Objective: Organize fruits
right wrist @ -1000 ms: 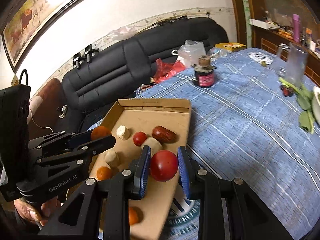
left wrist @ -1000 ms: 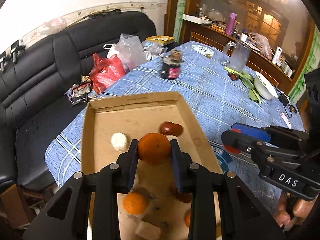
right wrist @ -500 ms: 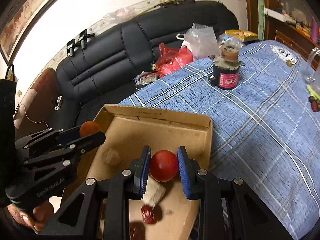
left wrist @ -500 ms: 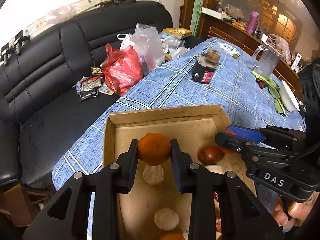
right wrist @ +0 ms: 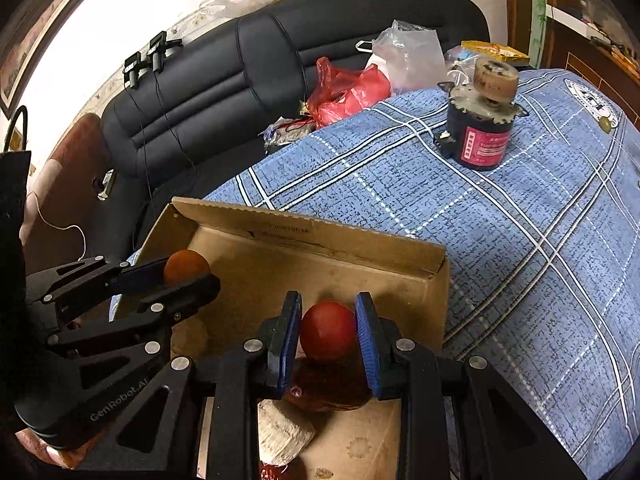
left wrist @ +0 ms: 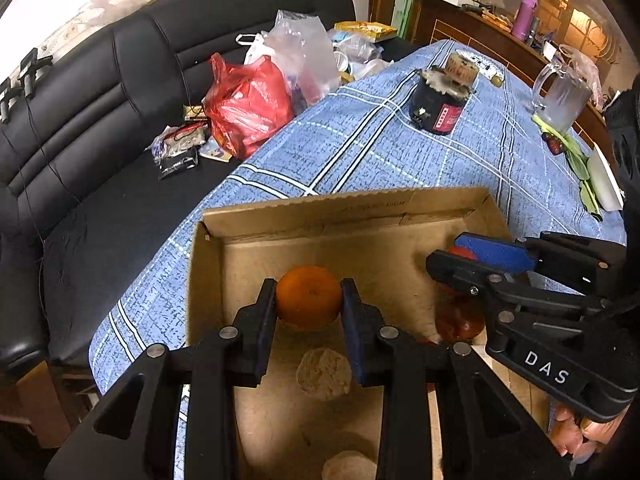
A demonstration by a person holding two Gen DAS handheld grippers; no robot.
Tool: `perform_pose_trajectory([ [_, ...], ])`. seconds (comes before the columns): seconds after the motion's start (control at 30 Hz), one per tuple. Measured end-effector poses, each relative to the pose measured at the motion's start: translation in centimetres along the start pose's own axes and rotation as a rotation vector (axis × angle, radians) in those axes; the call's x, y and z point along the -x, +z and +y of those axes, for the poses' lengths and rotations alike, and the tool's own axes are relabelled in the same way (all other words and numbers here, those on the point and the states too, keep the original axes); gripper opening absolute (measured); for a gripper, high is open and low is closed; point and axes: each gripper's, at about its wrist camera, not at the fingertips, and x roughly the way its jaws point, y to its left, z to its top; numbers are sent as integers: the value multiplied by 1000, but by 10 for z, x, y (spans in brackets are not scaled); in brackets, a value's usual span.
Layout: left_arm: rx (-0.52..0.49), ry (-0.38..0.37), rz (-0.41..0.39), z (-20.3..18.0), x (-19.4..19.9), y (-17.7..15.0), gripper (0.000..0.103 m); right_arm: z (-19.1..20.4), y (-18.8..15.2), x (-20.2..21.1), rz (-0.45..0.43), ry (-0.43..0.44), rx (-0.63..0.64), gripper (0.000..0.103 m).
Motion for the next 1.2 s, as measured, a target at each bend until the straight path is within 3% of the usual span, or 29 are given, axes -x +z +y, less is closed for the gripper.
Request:
perform_pose_trajectory([
  [0.27, 6, 45, 46, 1, -11, -1, 31, 1, 0, 3, -9, 16, 4, 33],
  [0.37, 15, 42, 53, 2, -10, -2, 46, 0, -2, 12, -28, 22, 2, 39],
  [0.5, 14, 54, 20, 3, 4, -8, 50, 3, -7, 26, -46, 36, 9, 46],
  [0.63, 18, 53, -17, 3, 21, -17, 62, 4, -17, 39, -56, 42, 25, 49],
  [0.87, 10, 37, -98, 0, 59, -51, 62, 7, -47, 63, -61, 88, 63, 54],
  [1.07, -13, -32, -146, -5, 88, -87, 62, 12, -79, 82, -48, 130, 138, 62],
  [1.2, -40, -52, -148, -8, 102, -111, 62, 16, -100, 101, -64, 167, 205, 65],
])
